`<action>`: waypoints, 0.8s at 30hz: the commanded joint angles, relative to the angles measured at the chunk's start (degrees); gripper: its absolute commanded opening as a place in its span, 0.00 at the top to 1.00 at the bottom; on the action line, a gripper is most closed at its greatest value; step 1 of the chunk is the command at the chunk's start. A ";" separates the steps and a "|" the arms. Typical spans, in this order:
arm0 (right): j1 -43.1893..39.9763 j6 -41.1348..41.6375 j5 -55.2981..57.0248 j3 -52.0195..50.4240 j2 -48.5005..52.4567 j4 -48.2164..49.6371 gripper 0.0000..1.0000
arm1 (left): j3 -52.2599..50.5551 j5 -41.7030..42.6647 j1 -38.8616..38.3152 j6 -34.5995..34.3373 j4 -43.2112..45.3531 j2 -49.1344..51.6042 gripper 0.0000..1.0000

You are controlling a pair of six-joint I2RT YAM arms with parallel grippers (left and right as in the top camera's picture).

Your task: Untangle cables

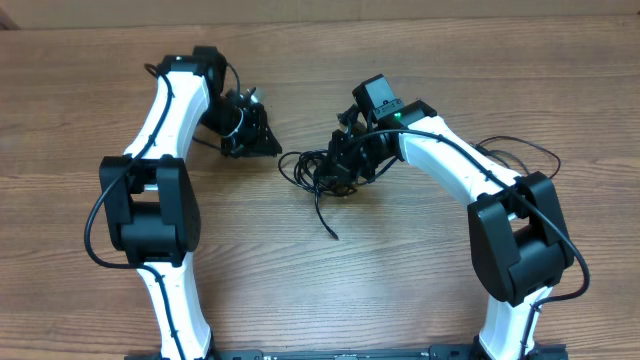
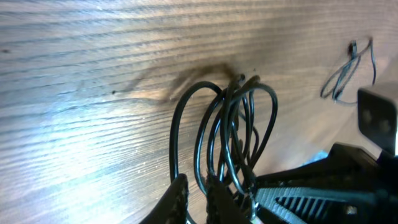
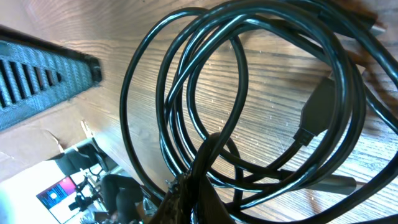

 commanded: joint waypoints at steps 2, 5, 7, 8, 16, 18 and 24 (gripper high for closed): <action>-0.39 5.86 0.15 -0.31 -2.05 1.84 0.96 | 2.54 -2.16 -2.05 -5.22 -2.47 -3.23 0.90; -0.50 10.38 1.84 -0.31 -2.05 2.05 0.96 | 2.51 -1.09 -4.33 -1.42 -6.16 -3.32 0.91; -0.50 11.80 2.47 -0.31 -2.05 2.34 0.96 | 2.40 -0.90 -5.84 0.33 -8.02 -3.32 0.91; -0.48 12.57 3.10 -0.31 -2.05 2.34 0.96 | 2.40 -0.83 -6.49 0.98 -8.59 -3.32 0.91; -0.50 12.81 4.61 -0.31 -2.05 2.54 0.96 | 2.40 -2.43 -10.54 4.28 -7.74 -3.30 0.89; -0.50 12.81 4.61 -0.31 -2.05 2.62 0.96 | 2.40 -2.69 -10.71 3.65 -7.74 -3.30 0.87; -0.50 12.94 4.57 -0.31 -2.05 3.32 0.96 | 2.36 -3.17 -11.34 3.69 -7.67 -3.21 0.81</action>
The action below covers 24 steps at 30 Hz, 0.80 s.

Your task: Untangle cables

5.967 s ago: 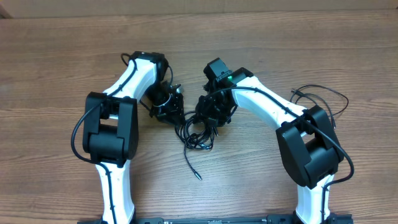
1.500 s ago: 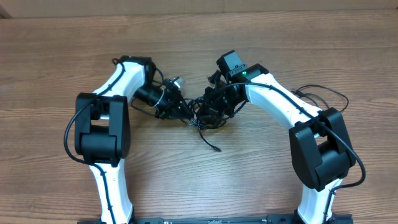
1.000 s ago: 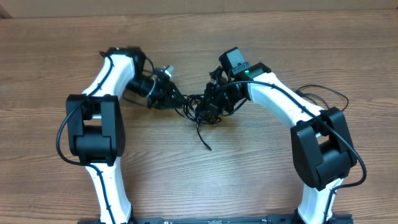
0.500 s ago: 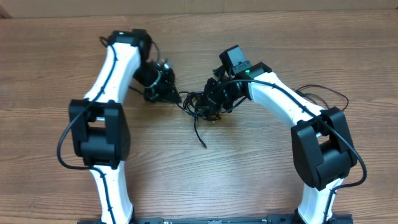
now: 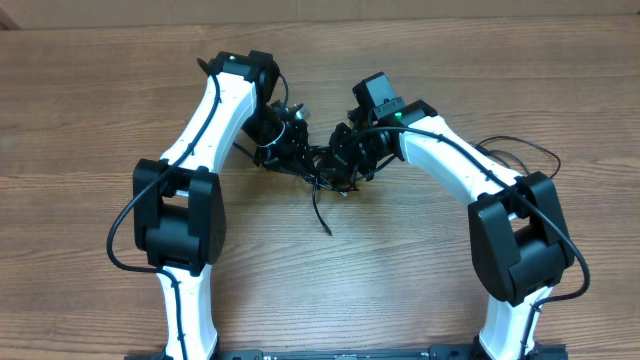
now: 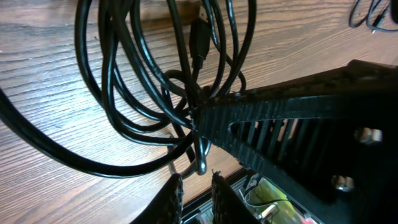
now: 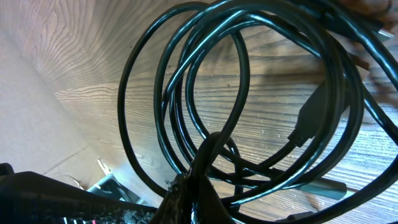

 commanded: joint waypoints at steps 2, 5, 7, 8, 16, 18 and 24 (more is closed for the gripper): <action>-0.28 0.57 0.02 -0.31 -2.05 0.63 0.96 | 0.85 -1.14 -1.05 1.09 0.63 -1.79 0.80; -0.26 0.72 -0.31 -0.31 -2.05 0.63 0.96 | 0.26 -1.27 -1.73 1.07 2.38 -1.77 0.78; -0.26 0.72 -0.39 -0.31 -2.05 0.61 0.96 | -0.22 -1.70 -2.12 0.28 3.48 -1.73 0.78; -0.26 0.70 -0.39 -0.31 -2.05 0.61 0.96 | -0.37 -2.40 -2.27 -0.44 3.87 -1.70 0.78; -0.26 0.68 -0.39 -0.31 -2.05 0.98 0.96 | -3.52 -3.89 -2.58 -1.07 6.95 -1.70 0.68; -0.28 0.68 -0.39 -0.31 -2.05 1.09 0.96 | -4.37 -3.87 -2.62 -1.07 7.69 -1.70 0.68; -0.26 0.66 -0.39 -0.31 -2.05 1.46 0.96 | -7.65 -3.96 -2.62 -1.11 10.56 -1.70 0.81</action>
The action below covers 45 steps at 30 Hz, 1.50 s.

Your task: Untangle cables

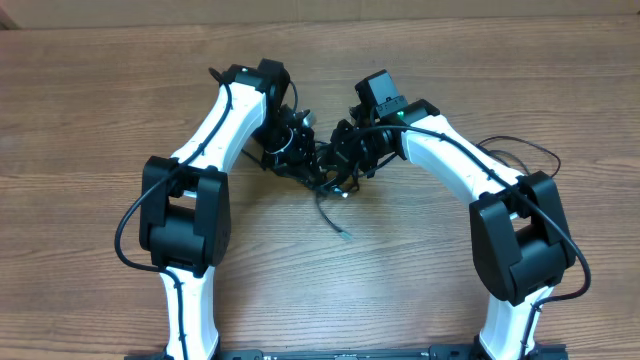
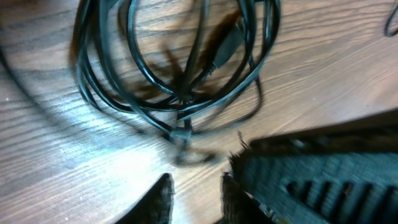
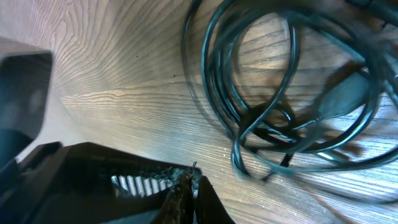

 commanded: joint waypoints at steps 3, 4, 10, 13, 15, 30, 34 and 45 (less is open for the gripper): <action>0.15 0.22 -0.68 -0.26 -2.03 0.33 0.96 | -2.95 -0.57 -0.22 -0.48 1.68 -1.60 0.92; 0.15 0.22 -0.66 -0.26 -2.03 0.35 0.96 | -3.15 -0.66 -0.13 -0.44 1.88 -1.60 0.92; 0.15 -0.85 -0.07 -0.28 -2.03 -0.66 0.96 | -3.43 -5.51 -0.11 -1.33 1.84 -1.60 0.82; 0.26 -0.79 2.89 -0.31 -1.97 -2.82 0.96 | -4.81 -6.10 -0.39 -2.49 2.47 -1.57 0.74; 0.50 -0.79 3.72 -0.31 -1.70 -3.48 0.92 | -6.19 -6.12 -0.48 -2.82 3.78 -1.57 0.73; 3.85 1.03 6.67 -0.31 1.18 -2.10 0.84 | -9.64 -5.90 -0.37 -3.91 10.36 -1.57 0.75; 4.50 1.16 9.35 -0.31 1.66 -2.54 0.83 | -9.97 -5.92 -0.37 -3.89 10.45 -1.57 0.75; 4.72 1.33 12.50 -0.31 4.28 -0.55 0.83 | -10.80 -5.95 -0.42 -3.89 11.19 -1.57 0.77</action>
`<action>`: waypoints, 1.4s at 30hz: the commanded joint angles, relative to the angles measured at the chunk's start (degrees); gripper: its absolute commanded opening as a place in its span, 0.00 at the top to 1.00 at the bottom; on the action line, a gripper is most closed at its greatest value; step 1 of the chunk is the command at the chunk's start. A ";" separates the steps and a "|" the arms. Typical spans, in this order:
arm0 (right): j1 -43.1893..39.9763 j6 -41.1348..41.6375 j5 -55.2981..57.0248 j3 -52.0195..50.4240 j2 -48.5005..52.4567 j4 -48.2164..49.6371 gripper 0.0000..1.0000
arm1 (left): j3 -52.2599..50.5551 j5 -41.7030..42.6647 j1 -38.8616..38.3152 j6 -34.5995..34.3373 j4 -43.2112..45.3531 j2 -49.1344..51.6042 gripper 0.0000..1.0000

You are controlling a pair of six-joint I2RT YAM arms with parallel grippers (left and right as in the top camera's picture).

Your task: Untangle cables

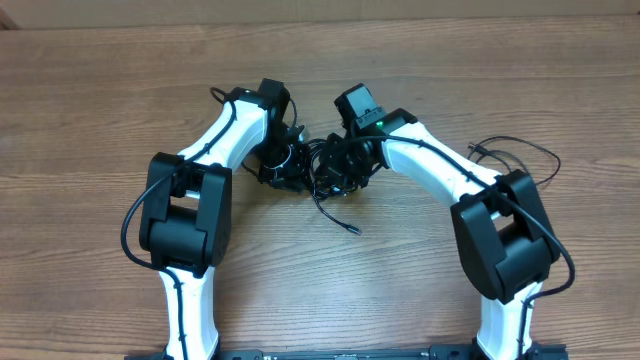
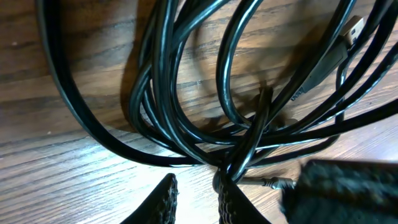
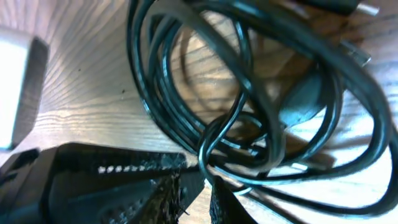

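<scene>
A tangle of black cables (image 1: pixel 327 176) lies on the wooden table, with one loose end (image 1: pixel 340 217) trailing toward me. My left gripper (image 1: pixel 287 168) sits at its left side and my right gripper (image 1: pixel 343 160) at its right. In the left wrist view the left gripper (image 2: pixel 196 182) is open over bare wood, its right finger (image 2: pixel 231 196) touching the crossing of strands (image 2: pixel 241 155); a USB plug (image 2: pixel 352 27) shows at the top right. In the right wrist view the right gripper (image 3: pixel 194 182) is open, with a cable loop (image 3: pixel 210 142) just above its right fingertip.
A separate thin black cable (image 1: pixel 515 150) lies on the table at the right, beside the right arm. The left gripper's black body (image 3: pixel 93 171) fills the lower left of the right wrist view, very close to the right fingers.
The right gripper was shut and empty beside the bundle; now it is open, with a loop at its fingertip. The left gripper sits closer to the cables. The loose end has shifted slightly.
The right gripper held the bundle shut while the left gripper stood away at the left. The left gripper then stood against the bundle. Later the right gripper was shut without the cables, which lay on the table. Now both grippers are open at the tangle.
</scene>
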 commanded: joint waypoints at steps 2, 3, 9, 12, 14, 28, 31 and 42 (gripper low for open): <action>0.28 0.02 1.55 -0.31 2.05 1.38 0.83 | -0.90 -0.61 -0.42 -0.81 0.50 -1.53 0.77; 0.28 0.00 1.57 -0.31 2.10 1.79 0.83 | -0.92 -0.61 -0.42 -0.81 0.66 -1.53 0.76; 0.31 0.04 2.27 -0.31 2.10 2.27 0.84 | -1.84 -0.59 -0.85 -0.83 1.68 -1.53 0.76; 0.35 0.04 2.47 -0.31 2.10 2.25 0.84 | -3.93 -0.59 -1.29 -1.05 3.41 -1.53 0.77; 0.35 0.04 2.62 -0.31 2.10 2.23 0.84 | -4.61 -0.57 -1.29 -1.33 4.07 -1.53 0.78; 2.71 0.00 7.85 -0.37 2.10 1.25 0.83 | -5.31 -0.83 -2.19 -1.90 6.08 -1.51 0.75; 3.39 0.00 9.53 -1.09 2.10 1.62 0.83 | -5.84 -0.87 -2.36 -1.92 6.60 -1.51 0.75; 4.11 -0.79 13.14 -2.56 2.10 2.16 0.85 | -6.08 -0.96 -2.36 -1.88 6.64 -1.51 0.76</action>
